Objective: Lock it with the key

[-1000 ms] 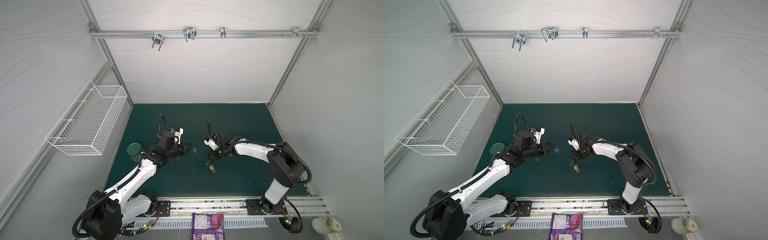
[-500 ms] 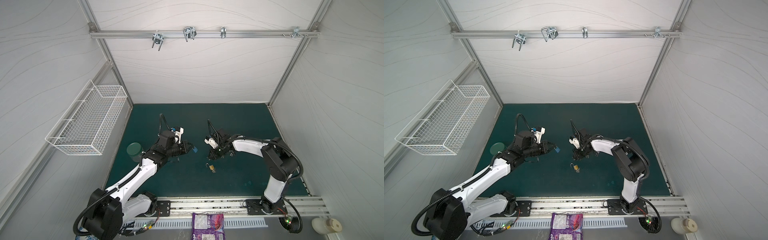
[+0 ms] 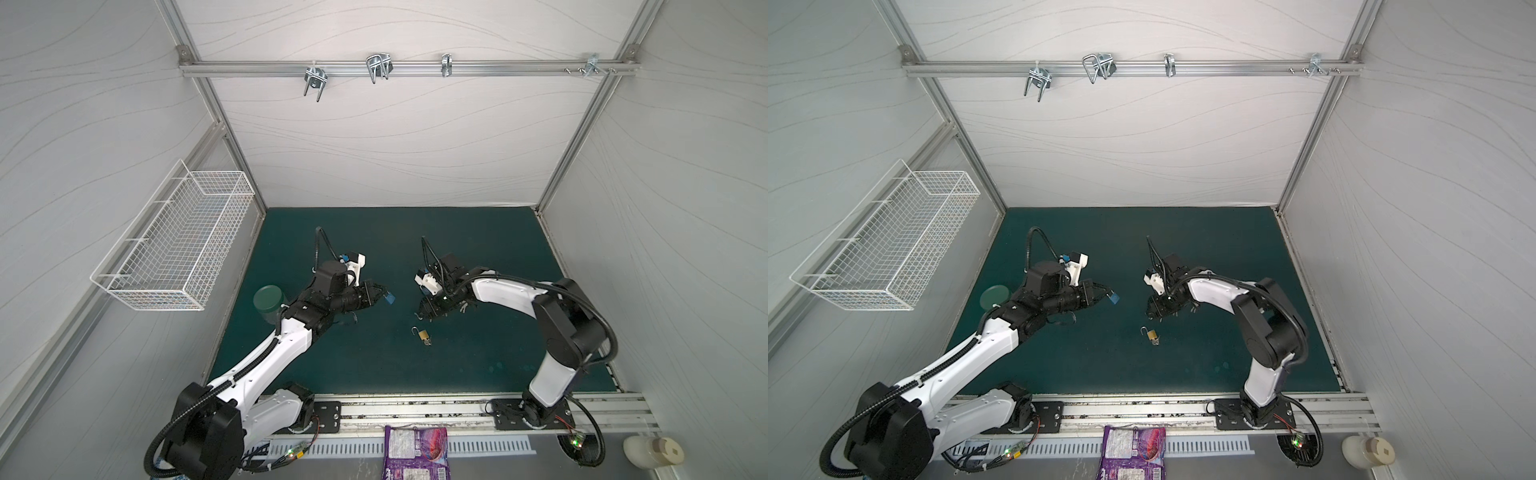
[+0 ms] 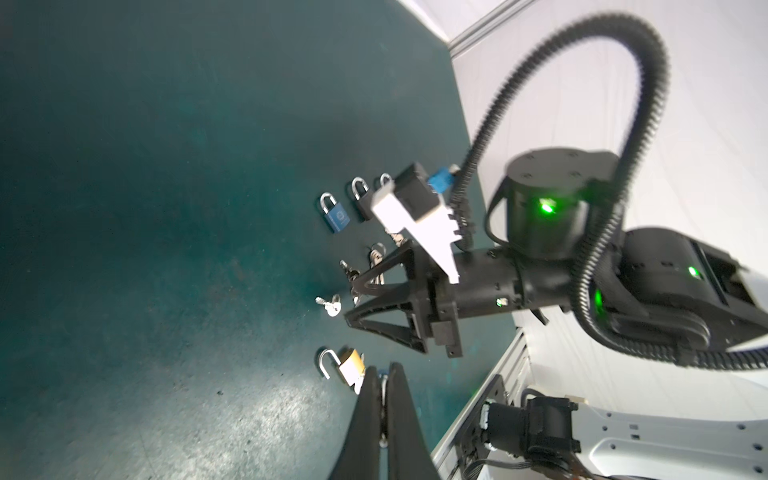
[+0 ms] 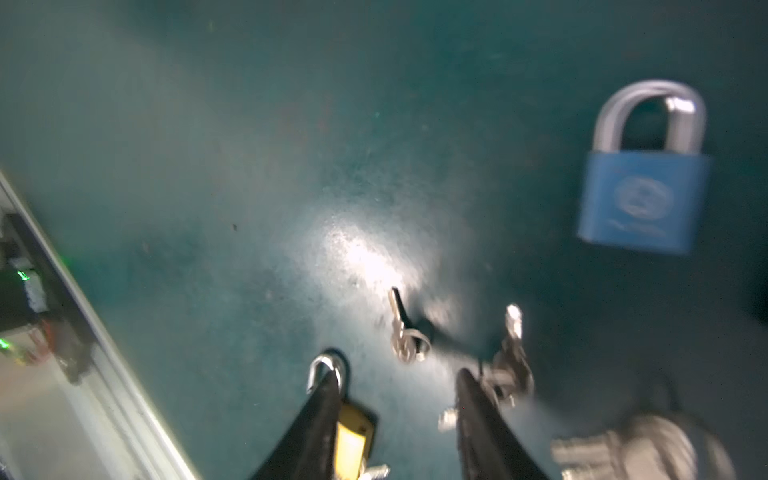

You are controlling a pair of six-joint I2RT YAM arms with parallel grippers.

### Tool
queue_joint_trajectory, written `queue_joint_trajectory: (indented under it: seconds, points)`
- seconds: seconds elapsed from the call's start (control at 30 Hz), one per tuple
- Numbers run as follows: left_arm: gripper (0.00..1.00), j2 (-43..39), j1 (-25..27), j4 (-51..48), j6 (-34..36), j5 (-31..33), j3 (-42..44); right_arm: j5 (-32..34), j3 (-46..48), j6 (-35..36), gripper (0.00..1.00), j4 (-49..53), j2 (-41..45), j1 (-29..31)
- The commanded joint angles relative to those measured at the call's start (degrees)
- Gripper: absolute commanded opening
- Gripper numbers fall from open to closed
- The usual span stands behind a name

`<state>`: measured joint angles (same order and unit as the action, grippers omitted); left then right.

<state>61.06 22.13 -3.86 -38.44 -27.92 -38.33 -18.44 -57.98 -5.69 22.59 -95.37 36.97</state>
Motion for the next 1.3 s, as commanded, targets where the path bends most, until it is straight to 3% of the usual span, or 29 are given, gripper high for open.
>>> queue_joint_trajectory:
  seconds: [0.0, 0.23, 0.43, 0.77, 1.27]
  points:
    - [0.00, -2.2, -2.2, 4.1, -1.4, -3.1, -3.4, 3.9, 2.2, 0.4, 0.58, -3.5, 12.1, -0.4]
    - [0.00, -1.7, -2.9, 7.9, -2.0, -9.6, -5.0, 2.8, 8.2, 4.9, 0.68, -12.8, 29.8, 1.1]
    - [0.00, -0.2, -0.7, 11.9, -3.2, -12.5, -6.2, 2.2, 8.1, 10.7, 0.72, -15.3, 37.0, 5.6]
    - [0.00, 3.1, 5.6, 14.0, -2.8, -11.2, -9.0, 4.1, -0.5, 12.5, 0.72, -6.7, 32.1, 11.7]
    - [0.00, 4.2, 6.9, 14.1, -3.0, -11.1, -10.0, 12.0, -4.7, 13.6, 0.65, -2.9, 25.3, 14.2]
